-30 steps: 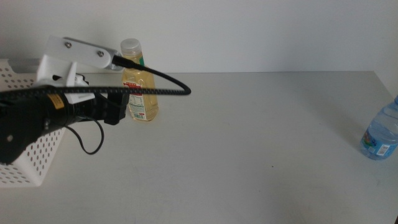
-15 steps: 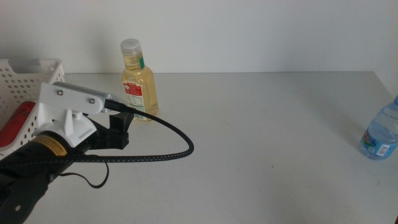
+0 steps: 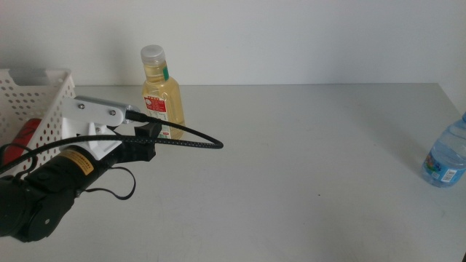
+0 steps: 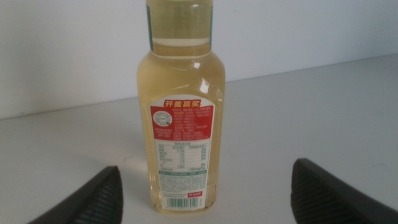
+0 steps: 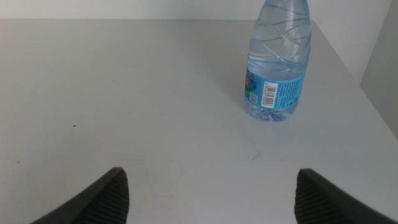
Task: Use arms to grab the bottles and put them into the dustbin to the left of the table.
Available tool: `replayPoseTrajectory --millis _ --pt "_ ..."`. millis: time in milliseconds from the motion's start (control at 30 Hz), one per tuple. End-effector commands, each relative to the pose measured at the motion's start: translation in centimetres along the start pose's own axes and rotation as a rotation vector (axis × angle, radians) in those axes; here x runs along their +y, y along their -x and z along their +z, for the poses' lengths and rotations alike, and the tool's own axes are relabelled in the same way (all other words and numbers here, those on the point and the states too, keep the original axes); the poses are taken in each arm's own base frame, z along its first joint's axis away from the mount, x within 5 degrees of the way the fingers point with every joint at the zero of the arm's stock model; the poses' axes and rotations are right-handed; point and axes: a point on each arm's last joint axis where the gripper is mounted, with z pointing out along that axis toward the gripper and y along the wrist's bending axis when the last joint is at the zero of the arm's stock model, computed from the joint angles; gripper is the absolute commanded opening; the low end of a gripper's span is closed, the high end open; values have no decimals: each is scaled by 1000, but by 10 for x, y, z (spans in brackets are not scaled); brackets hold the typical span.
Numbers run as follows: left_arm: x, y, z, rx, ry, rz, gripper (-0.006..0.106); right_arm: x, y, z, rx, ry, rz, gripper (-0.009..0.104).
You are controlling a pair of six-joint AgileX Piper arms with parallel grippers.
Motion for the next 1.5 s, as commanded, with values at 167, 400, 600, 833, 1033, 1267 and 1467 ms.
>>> replayPoseTrajectory --millis 167,400,600,833,1033,1267,1467 --pt "4 22 32 -144 -33 -5 91 0 10 -3 -102 0 -16 94" --pt "9 21 56 -150 -35 -4 91 0 10 -3 -102 0 -16 94" --pt "12 17 74 -149 -35 -9 91 0 10 -3 -102 0 -16 94" --pt "15 11 89 -141 -39 -21 91 0 10 -3 -102 0 -16 94" --pt "17 1 101 -130 -38 -26 91 0 10 -3 -102 0 -16 94" --pt "21 -6 115 -126 -32 -32 91 0 10 -3 -102 0 -16 94" --pt "22 -4 126 -146 -36 -28 91 0 10 -3 -102 0 -16 94"
